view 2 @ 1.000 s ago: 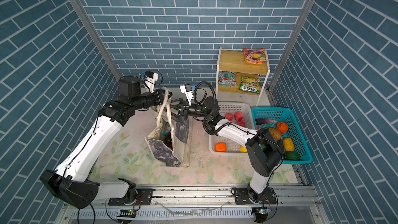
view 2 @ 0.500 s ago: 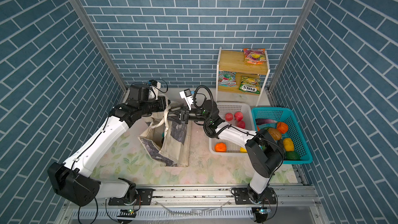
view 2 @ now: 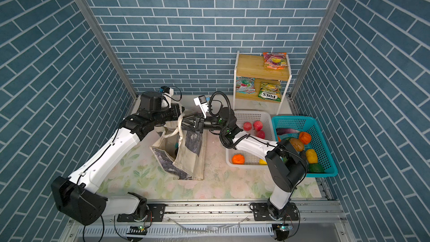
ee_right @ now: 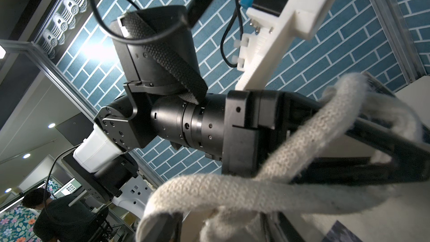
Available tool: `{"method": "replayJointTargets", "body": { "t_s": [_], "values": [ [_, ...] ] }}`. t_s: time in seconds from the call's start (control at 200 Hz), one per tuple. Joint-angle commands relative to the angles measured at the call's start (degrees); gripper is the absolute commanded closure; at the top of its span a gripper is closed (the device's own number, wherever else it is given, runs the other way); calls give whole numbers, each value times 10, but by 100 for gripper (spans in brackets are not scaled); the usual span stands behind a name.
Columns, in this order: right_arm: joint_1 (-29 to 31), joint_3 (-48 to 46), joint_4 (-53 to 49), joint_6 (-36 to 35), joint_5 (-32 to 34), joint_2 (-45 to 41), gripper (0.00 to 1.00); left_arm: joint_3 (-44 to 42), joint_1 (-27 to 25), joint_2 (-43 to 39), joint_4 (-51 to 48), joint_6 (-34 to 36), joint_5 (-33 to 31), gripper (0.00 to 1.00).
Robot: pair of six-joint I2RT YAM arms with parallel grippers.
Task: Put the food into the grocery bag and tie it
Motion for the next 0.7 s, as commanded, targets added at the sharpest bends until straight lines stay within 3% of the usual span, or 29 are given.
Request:
{"method": "replayJointTargets", "body": {
  "t_s": [0.0, 0.54, 0.695],
  "values": [
    [10, 50, 53, -24, 1, -22, 57, -18, -8, -2, -24, 9, 4, 100],
    [10, 65, -48, -54, 7, -12, 100, -7, -8, -31, -19, 9, 29, 100],
    [9, 51, -136, -116, 22, -38, 100, 3, -8, -50, -35, 17, 30, 100]
  ]
}}
